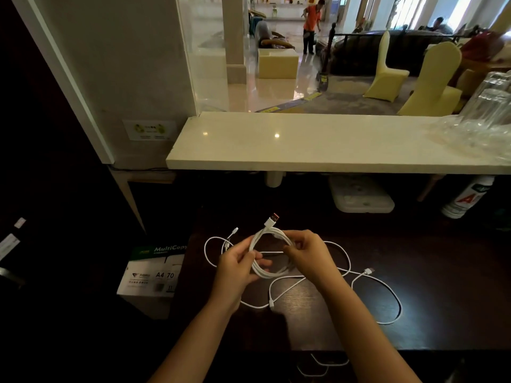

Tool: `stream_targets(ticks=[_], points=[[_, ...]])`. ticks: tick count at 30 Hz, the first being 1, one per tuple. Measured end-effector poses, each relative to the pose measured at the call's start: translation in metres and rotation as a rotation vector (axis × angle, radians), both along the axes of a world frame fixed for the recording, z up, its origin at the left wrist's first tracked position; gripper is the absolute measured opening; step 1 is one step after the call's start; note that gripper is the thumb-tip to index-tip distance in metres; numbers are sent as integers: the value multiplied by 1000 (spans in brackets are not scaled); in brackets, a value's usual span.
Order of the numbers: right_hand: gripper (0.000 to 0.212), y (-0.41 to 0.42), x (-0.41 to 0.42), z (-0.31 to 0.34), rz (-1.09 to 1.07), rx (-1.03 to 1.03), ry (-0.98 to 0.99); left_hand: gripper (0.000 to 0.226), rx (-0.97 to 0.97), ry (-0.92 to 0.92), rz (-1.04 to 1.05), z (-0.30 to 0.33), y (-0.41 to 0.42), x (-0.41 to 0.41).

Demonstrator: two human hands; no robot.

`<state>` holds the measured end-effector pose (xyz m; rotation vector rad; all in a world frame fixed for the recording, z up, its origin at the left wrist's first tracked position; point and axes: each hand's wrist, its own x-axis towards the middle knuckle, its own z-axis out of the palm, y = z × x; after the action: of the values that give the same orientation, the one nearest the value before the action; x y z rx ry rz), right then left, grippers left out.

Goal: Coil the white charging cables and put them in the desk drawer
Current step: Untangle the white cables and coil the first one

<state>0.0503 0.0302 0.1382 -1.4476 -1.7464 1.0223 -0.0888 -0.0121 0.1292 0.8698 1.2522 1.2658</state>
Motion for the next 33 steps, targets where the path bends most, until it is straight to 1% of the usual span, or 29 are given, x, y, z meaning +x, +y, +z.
stream_targets(ticks=[2, 4, 5, 8, 10, 11, 12, 13, 14, 16, 17, 18, 20, 22, 25, 27, 30, 33], points=[[25, 2, 4, -2, -11, -81, 111, 37, -1, 11, -10, -1, -1, 0], [18, 4, 10, -4, 49, -254, 300, 36, -10, 4, -36, 0, -1, -1], [17, 6, 13, -6, 94, -342, 377, 35, -18, -6, -59, 1, -2, -3], [18, 9, 23, -8, 222, -538, 515, 34, -36, -23, -159, 5, -3, -7], [15, 9, 25, -10, 255, -617, 697, 32, -47, -47, -213, 8, -3, -8], [14, 9, 23, -13, 231, -625, 779, 31, -52, -68, -221, 8, -2, -6], [14, 8, 20, -15, 189, -587, 811, 30, -55, -85, -214, 8, -2, -4], [15, 8, 16, -17, 127, -513, 781, 30, -57, -93, -193, 8, -2, -1], [15, 7, 12, -19, 71, -402, 691, 29, -60, -94, -167, 7, -2, 3], [10, 7, 6, -22, -45, -120, 434, 29, -61, -90, -132, 6, -3, 7], [8, 8, 4, -22, -93, 6, 344, 28, -60, -89, -125, 5, -4, 8], [11, 8, 5, -23, -122, 117, 283, 28, -60, -88, -121, 5, -5, 9], [20, 9, 6, -25, -146, 310, 181, 27, -65, -85, -109, 6, -5, 9], [24, 8, 7, -27, -141, 517, 30, 27, -78, -77, -102, 7, -4, 9], [12, 6, 10, -30, -68, 800, -247, 26, -107, -57, -104, 6, -2, 7], [11, 8, 14, -30, -52, 893, -375, 26, -120, -43, -104, 6, -1, 4], [17, 10, 15, -32, -50, 881, -520, 25, -112, 6, -107, 7, 1, 1], [18, 11, 17, -36, -1, 900, -587, 25, -104, 19, -129, 10, 3, -1]])
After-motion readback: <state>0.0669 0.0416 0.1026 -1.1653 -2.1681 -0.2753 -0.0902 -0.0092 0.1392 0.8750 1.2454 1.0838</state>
